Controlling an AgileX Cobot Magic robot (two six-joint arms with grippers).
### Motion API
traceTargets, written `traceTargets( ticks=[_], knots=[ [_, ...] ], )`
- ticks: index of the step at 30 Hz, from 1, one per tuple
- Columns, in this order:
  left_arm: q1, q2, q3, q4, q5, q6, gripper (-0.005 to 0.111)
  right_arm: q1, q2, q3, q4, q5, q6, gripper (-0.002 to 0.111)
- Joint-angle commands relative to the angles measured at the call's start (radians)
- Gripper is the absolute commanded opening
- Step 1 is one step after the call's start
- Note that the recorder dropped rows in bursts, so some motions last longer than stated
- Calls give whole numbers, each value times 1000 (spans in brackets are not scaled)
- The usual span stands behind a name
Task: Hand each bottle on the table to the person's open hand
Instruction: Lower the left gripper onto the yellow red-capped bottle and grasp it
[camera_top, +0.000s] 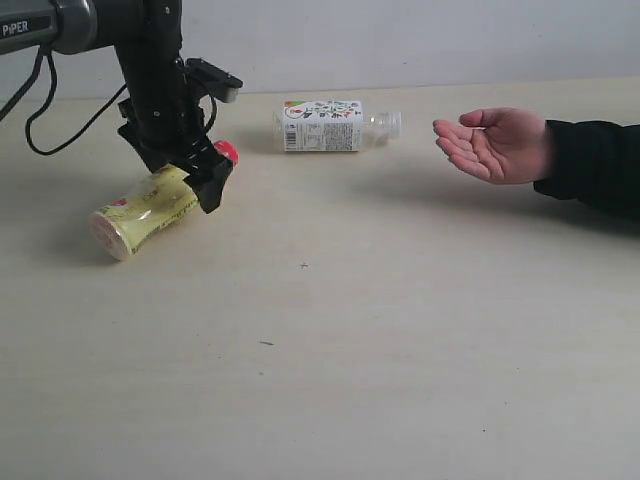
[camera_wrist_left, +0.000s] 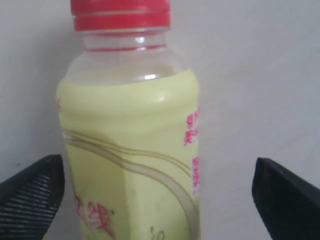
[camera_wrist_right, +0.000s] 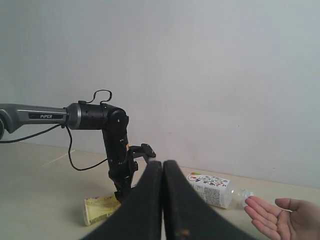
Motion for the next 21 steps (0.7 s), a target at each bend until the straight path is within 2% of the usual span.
traceTargets(
  ticks=[1,3,6,8,11,17,21],
  knots=[
    [5,25,-2,19,0,7,92,1,-4,4,5,-7,1,0],
    [5,28,-2,21,0,7,84,1,-4,4,5,-7,1,0],
    [5,28,-2,26,0,7,63,1,-4,4,5,-7,1,0],
    [5,28,-2,26,0,-1,41,1,-4,4,5,-7,1,0],
    [5,28,-3,26,0,-14,1,1,-4,4,5,-7,1,0],
    [-8,-16,-5,24,0,-95,0,1,-4,4,5,-7,1,0],
    [-45,-74,-5,22,0,-251,0,1,-4,4,5,-7,1,0]
  ],
)
